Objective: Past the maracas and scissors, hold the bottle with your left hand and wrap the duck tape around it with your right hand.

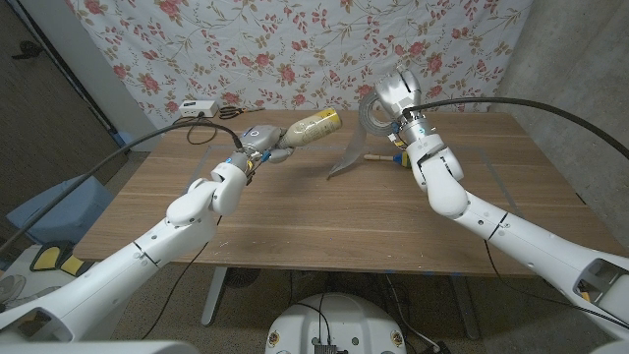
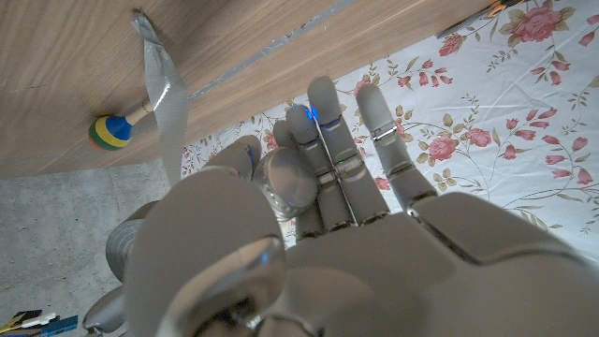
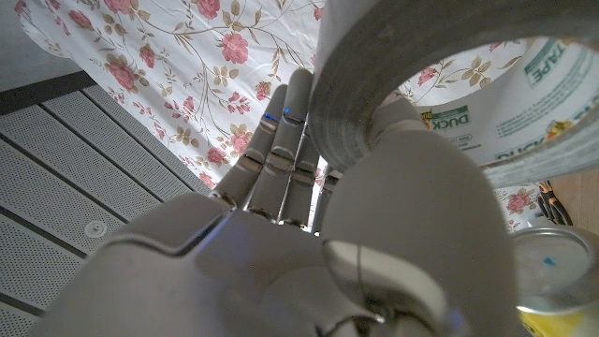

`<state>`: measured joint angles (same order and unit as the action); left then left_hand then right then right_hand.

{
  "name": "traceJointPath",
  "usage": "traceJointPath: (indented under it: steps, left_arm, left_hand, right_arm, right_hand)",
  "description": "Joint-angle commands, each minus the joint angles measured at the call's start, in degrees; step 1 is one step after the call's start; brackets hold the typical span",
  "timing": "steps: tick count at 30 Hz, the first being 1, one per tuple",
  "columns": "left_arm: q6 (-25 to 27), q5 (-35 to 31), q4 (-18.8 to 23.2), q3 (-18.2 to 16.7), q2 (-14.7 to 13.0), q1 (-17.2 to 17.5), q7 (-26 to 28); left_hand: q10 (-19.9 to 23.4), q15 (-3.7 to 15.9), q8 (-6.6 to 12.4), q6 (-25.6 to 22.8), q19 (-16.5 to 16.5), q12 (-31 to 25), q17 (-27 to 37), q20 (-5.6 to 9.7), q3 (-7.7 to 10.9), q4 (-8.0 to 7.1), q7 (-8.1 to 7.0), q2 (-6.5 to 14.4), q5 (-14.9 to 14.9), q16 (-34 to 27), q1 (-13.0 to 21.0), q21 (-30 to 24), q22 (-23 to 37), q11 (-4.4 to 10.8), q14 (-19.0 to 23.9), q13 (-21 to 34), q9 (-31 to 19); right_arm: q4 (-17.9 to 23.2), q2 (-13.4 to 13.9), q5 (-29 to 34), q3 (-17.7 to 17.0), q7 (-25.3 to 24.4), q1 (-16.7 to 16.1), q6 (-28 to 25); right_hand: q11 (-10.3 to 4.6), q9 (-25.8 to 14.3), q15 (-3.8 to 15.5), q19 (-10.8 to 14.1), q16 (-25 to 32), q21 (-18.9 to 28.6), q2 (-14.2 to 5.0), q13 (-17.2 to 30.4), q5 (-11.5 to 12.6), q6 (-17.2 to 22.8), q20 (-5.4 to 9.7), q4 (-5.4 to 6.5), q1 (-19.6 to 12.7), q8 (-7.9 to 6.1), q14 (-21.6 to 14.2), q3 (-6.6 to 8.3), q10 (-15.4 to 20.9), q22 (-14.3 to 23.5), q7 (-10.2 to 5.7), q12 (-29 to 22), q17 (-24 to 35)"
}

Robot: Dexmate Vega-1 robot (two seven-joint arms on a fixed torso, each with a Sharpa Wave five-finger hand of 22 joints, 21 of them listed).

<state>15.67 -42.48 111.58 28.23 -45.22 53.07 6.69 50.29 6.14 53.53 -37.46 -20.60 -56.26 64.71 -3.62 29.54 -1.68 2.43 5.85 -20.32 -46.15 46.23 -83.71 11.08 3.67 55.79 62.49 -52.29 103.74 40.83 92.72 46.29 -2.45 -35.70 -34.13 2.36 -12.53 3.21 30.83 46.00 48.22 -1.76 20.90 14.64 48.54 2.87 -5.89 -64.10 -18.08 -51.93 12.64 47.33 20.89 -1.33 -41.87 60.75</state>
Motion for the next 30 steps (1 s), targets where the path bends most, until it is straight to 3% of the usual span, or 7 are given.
traceJointPath:
  steps: [1,6,13,30]
  left_arm:
    - [-4.4,3.8,-1.4,0.9,1.0,-2.4,-1.7]
    - [-6.5,6.3,-2.6,1.6,2.2,-3.9,-3.2]
    - [-7.7,7.4,-3.7,3.9,3.5,-7.1,-8.0]
    - [-3.6,6.1,-3.6,8.0,5.7,-12.1,-19.8]
  left_hand:
    - [0.4,-0.16,0.03,-6.5,0.2,-0.3,0.6,0.14,6.88,-6.3,2.15,5.0,0.4,-0.2,-3.8,-0.4,0.1,0.1,0.3,0.4,-0.5]
    - [0.6,-0.3,0.11,-6.7,0.3,-0.1,0.1,0.2,6.89,-6.24,2.09,5.0,0.5,0.0,-3.7,-0.6,0.1,0.26,0.4,0.2,-0.7]
    - [0.5,-0.34,-0.13,-7.0,0.3,-0.4,0.0,0.06,6.98,-6.1,2.26,5.1,0.7,-0.2,-3.5,-1.1,0.1,0.06,0.5,1.3,-0.5]
    - [0.7,-0.15,-0.27,-6.6,0.5,-0.5,0.1,0.1,7.03,-5.84,2.33,5.2,1.1,-0.6,-3.1,-2.1,0.3,0.09,0.6,1.8,-1.0]
  right_arm:
    - [-5.2,-3.9,5.1,1.8,4.1,5.5,1.0]
    - [-6.6,-5.6,7.0,2.5,5.2,7.1,0.3]
    - [-6.7,-5.9,8.8,3.0,5.9,8.8,0.8]
    - [-8.6,-9.6,8.3,1.8,-6.8,8.5,-6.8]
  right_hand:
    - [-6.2,-0.9,9.38,0.6,0.4,0.9,-6.89,13.9,0.6,14.0,3.81,-0.97,-7.6,0.1,-4.4,0.68,12.7,0.0,-0.54,-1.2,1.1]
    - [-6.13,-0.7,9.34,0.5,0.4,1.5,-6.81,14.1,0.8,14.1,3.45,-1.16,-7.7,0.38,-4.5,0.86,12.9,-0.3,-0.42,-1.3,2.1]
    - [-6.24,-0.6,9.28,0.1,0.5,2.0,-6.72,14.2,1.0,14.2,3.37,-1.18,-7.6,0.66,-4.6,0.89,13.1,-0.5,-0.36,-1.3,3.2]
    - [-6.25,-0.3,9.33,-1.1,1.1,3.6,-6.61,14.0,1.6,14.8,2.73,-1.42,-7.6,1.41,-5.8,1.19,13.7,-1.4,-0.13,-0.9,6.6]
